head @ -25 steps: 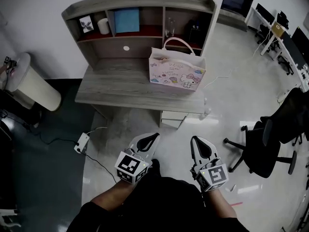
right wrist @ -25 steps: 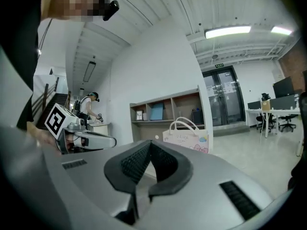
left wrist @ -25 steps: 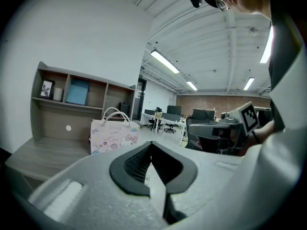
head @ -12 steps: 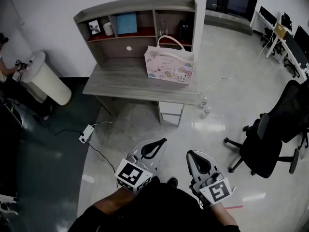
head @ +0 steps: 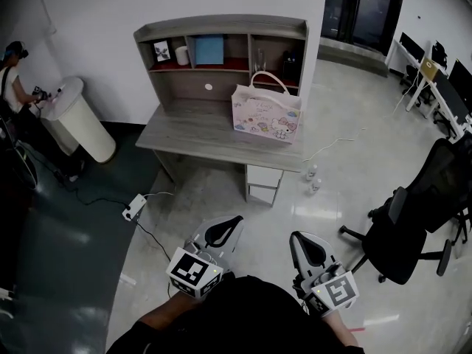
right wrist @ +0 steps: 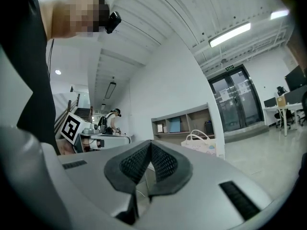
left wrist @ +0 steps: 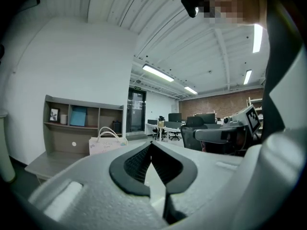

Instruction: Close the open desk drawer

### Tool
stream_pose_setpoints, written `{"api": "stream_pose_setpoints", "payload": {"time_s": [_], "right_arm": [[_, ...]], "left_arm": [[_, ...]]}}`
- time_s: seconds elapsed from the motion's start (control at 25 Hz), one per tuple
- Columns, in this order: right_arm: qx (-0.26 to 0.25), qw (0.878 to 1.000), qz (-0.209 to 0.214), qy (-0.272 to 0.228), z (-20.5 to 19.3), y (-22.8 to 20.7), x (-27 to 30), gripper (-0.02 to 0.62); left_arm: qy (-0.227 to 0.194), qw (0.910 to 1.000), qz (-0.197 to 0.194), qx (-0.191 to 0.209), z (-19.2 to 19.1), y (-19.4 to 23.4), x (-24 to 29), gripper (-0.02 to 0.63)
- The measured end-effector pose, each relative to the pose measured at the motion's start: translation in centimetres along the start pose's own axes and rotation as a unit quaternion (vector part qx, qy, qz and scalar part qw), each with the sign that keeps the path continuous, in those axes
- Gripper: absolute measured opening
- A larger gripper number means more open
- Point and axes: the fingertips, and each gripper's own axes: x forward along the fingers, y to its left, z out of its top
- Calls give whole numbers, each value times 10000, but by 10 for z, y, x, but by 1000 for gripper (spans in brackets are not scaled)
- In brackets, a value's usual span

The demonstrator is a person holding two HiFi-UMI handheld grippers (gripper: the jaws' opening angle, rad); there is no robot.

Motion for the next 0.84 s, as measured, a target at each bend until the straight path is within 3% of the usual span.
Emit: {"api": "stream_pose_setpoints", "payload": {"time_s": [0.84], "right_arm": [[-29,9998,-134,123,-4,21,47,11]], "left_arm": [[48,9996,-271,-3,-7,42,-9,6]]}}
